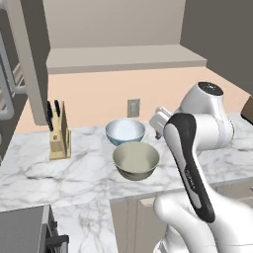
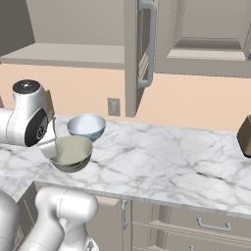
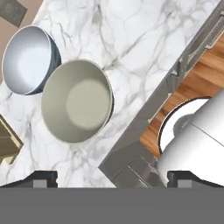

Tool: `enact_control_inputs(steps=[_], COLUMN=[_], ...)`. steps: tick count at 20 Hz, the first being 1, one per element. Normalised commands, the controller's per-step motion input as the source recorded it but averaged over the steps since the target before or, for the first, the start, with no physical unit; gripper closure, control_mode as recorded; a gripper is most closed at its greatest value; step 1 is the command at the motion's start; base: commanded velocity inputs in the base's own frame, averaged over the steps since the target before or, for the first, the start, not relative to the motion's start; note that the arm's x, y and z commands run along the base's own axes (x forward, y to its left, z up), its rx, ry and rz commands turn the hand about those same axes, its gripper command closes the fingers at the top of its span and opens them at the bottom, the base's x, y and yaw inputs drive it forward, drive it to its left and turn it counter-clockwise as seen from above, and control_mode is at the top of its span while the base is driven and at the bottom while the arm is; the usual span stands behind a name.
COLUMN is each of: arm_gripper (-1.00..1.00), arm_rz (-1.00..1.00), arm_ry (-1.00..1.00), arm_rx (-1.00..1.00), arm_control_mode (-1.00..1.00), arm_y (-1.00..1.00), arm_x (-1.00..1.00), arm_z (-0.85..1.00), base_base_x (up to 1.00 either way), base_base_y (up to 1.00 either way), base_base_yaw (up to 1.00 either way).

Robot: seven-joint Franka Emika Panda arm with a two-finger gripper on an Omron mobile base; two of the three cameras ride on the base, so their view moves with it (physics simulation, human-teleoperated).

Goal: Open the cabinet. Pick the bowls from the counter and place them in the cabinet. Then close the cabinet.

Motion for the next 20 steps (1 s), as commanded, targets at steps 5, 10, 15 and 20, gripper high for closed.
enact_control_inputs(steps=[5, 10, 15, 20], arm_gripper=[-1.0, -1.0, -1.0, -1.0], arm_rz=[0.01, 0.0, 0.01, 0.06], arm_ry=[0.02, 0.09, 0.04, -0.01], arm_rx=[0.0, 0.0, 0.0, 0.0], arm_control_mode=[-1.0, -1.0, -1.0, -1.0], arm_y=[-0.18, -0.19, -0.18, -0.01], arm_x=[0.26, 0.05, 0.0, 0.08], arm_z=[-0.2, -0.36, -0.43, -0.54], base_base_x=[0.0, 0.0, 0.0, 0.0], base_base_y=[0.0, 0.0, 0.0, 0.0], base_base_yaw=[0.0, 0.0, 0.0, 0.0])
